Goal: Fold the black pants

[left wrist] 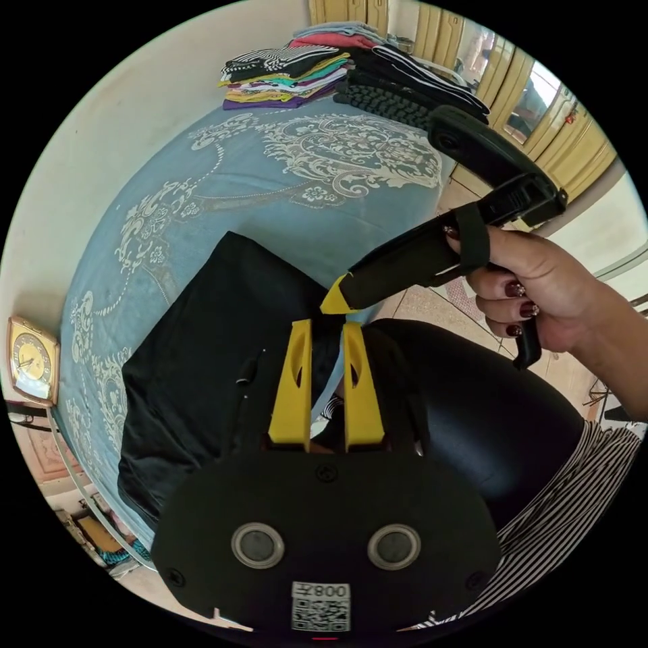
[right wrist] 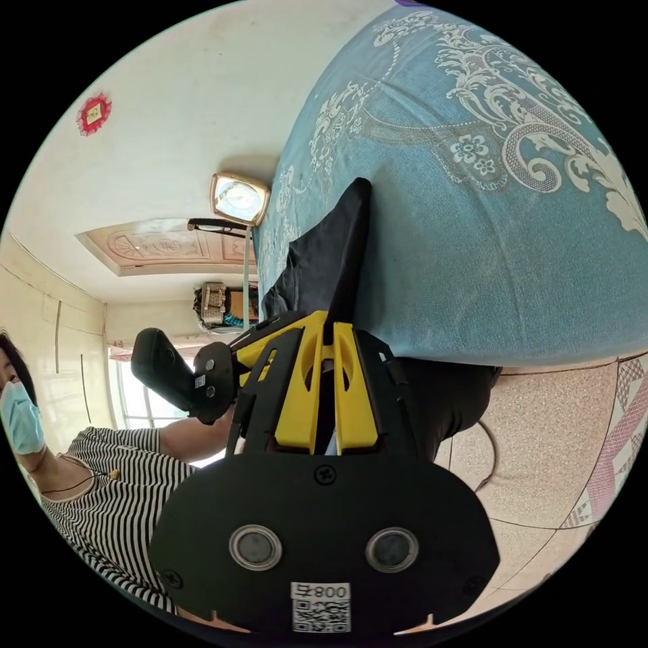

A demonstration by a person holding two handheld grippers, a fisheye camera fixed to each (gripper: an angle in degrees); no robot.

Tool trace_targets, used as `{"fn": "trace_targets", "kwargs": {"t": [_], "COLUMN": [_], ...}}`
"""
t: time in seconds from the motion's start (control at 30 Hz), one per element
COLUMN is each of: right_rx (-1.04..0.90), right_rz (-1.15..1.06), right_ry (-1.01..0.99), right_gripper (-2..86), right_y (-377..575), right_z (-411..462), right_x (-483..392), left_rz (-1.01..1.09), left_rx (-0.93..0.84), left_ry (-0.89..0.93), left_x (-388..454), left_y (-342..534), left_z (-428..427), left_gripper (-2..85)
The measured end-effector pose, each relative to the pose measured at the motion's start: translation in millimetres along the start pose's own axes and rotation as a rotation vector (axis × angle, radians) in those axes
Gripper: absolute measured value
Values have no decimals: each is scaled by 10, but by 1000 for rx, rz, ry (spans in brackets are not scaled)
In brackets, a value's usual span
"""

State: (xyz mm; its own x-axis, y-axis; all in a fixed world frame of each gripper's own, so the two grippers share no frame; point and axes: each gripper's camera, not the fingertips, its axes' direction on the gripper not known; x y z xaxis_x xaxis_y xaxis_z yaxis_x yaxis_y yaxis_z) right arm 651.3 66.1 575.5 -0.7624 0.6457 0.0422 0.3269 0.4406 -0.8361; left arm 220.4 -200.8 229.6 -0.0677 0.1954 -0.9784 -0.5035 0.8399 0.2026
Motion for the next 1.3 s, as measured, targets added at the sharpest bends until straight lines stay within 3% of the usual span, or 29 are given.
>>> {"fn": "trace_targets", "kwargs": {"t": [0.3,0.73,1.3], "right_rx": [74,21,-45], "right_rz": [49,96,48], "right_ry": [-36,-75,31], "right_gripper": [38,79,21], "right_y": [-109,-924,-1041], "right_z": [-331,-137,150], "right_x": [-27,-146,-408], "left_rz": [-98,-152,-143], "left_rx": [40,98,100], "left_ry": [103,170,212], "left_x": [34,184,644], "left_y": [129,222,124], "left_z": [357,522,256], "left_gripper": [36,30,28]}}
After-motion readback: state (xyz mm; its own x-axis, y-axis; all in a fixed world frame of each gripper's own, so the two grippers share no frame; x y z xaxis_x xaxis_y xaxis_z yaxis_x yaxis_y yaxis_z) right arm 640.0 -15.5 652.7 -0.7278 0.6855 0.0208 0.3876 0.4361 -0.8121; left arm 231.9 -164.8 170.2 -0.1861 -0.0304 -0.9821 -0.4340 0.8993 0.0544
